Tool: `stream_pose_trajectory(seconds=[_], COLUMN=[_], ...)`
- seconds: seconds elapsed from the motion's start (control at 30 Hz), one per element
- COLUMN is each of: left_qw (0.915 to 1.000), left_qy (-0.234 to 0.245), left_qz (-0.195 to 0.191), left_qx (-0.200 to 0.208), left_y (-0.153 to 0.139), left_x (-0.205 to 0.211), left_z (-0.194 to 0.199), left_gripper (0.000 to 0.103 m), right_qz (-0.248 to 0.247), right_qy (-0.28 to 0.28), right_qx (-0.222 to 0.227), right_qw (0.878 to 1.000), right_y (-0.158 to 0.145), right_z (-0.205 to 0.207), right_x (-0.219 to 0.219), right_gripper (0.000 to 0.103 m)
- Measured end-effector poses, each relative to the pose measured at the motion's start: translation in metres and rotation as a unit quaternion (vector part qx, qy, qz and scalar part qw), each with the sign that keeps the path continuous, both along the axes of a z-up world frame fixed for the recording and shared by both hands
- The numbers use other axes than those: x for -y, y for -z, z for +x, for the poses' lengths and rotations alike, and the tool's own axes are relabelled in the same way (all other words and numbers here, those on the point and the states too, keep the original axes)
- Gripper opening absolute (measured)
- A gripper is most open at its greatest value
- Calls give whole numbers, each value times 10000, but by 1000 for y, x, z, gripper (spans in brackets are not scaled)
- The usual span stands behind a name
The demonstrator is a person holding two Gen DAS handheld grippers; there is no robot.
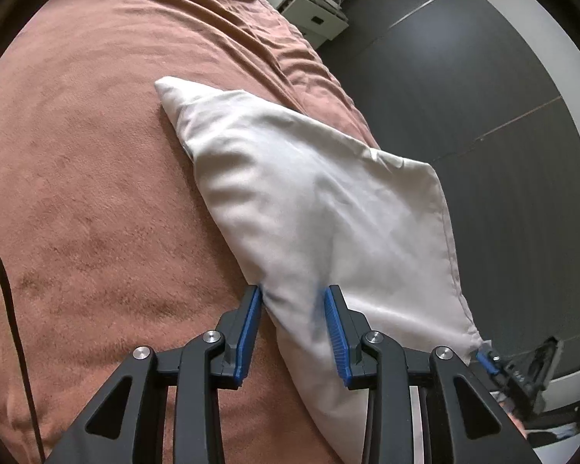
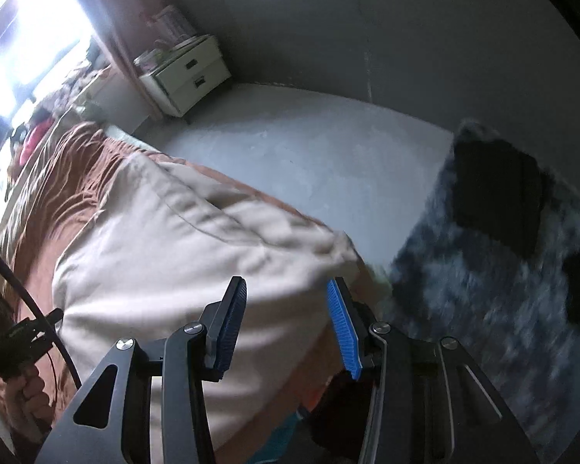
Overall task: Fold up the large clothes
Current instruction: 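Lower the bundle onto the bed corner and open both tools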
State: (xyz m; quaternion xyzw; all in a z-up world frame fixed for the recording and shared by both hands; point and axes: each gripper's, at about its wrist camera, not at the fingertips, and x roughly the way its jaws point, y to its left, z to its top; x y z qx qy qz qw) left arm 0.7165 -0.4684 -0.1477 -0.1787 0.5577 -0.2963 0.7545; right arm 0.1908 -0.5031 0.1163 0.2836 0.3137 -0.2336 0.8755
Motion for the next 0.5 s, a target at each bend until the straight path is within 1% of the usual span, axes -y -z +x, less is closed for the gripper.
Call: stream_pose_trajectory(seconds=[0.07, 0.13, 0.17, 0.2, 0.23, 0.27, 0.33, 0.43, 0.5], left_qw=[9999, 9999, 9999, 9999, 9998, 9997, 9993, 9985, 9979], left_qy=[46, 119, 123, 132, 162, 185, 253, 338, 336], left_qz=[49, 45, 36, 42, 76, 111, 135, 158, 201], left_qx=[87, 108, 87, 81, 99, 143, 225, 389, 508], left_y=[-1, -1, 1, 1, 2, 2, -2, -13, -22], left_x=[3, 8, 10, 12, 16, 21, 28, 30, 23], left_z=[0, 2, 4, 6, 8, 10, 11, 7, 0], left_gripper=[35, 35, 35, 35, 35, 35, 35, 35, 35], right_qz=[218, 468, 546, 538, 484, 483, 420, 386, 421], right_qy=[78, 138, 104, 89, 133, 178, 324, 536, 615], right_qx=[23, 73, 161, 259, 269, 280, 331, 307, 329], right_qw=[9997, 9988, 9983, 9982, 9984, 9983, 9980, 9973, 9967], right_y=[12, 24, 27, 27, 25, 25, 23, 21, 17], right_z=[-6, -1, 4, 14, 20, 25, 26, 30, 29], right_x=[6, 15, 18, 20, 23, 25, 28, 35, 40], right_gripper=[42, 42, 37, 31, 21, 16, 13, 13, 13])
